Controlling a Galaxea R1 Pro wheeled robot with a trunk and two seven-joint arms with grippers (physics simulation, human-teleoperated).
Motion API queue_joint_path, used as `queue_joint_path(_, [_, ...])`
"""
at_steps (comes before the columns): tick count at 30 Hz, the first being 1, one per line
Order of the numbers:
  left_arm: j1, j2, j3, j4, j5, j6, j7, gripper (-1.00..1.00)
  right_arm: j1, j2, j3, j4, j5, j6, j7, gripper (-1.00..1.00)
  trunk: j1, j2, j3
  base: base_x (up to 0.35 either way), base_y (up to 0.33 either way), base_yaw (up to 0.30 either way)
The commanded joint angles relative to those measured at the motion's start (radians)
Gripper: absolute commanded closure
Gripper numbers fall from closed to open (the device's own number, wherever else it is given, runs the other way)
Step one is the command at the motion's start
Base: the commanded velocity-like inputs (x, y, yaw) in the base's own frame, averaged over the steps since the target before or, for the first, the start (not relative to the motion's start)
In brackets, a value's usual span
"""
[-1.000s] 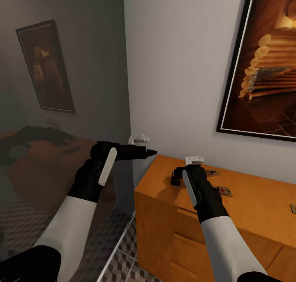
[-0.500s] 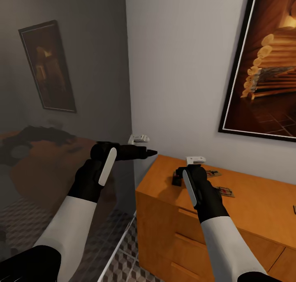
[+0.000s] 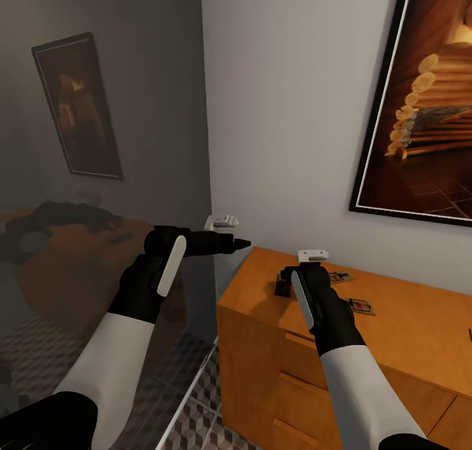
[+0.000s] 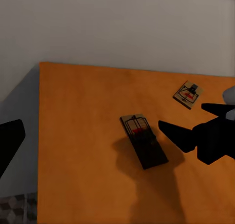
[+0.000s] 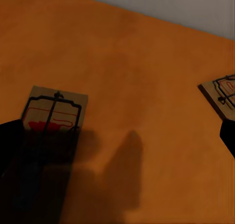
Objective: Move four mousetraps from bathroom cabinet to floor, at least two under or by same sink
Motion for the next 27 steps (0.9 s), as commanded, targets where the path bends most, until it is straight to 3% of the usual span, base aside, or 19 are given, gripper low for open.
queue_joint_path(1, [-0.001, 0.0, 0.001, 0.0, 0.004, 0.006, 0.001, -1.0, -0.001, 0.0, 0.001, -0.002, 0.004, 0.006, -0.001, -1.0, 0.0, -0.001, -0.001, 0.0, 0.0, 0.002])
queue_joint_path(9, [-0.001, 0.0, 0.001, 0.0, 0.005, 0.006, 0.0, -1.0, -0.001, 0.0, -0.001, -0.021, 0.004, 0.007, -0.007, -1.0, 0.0, -0.001, -0.001, 0.0, 0.0, 0.023])
queue_joint_path(19, [-0.001, 0.001, 0.001, 0.0, 0.005, 0.006, 0.0, -1.0, -0.001, 0.0, -0.002, -0.024, 0.003, 0.008, -0.008, -1.0, 0.0, -0.001, -0.001, 0.0, 0.0, 0.169])
queue_joint_path(27, [-0.001, 0.0, 0.001, 0.0, 0.004, 0.006, 0.0, -1.0, -0.001, 0.0, -0.001, -0.025, 0.004, 0.007, -0.008, -1.0, 0.0, -0.001, -0.001, 0.0, 0.0, 0.049])
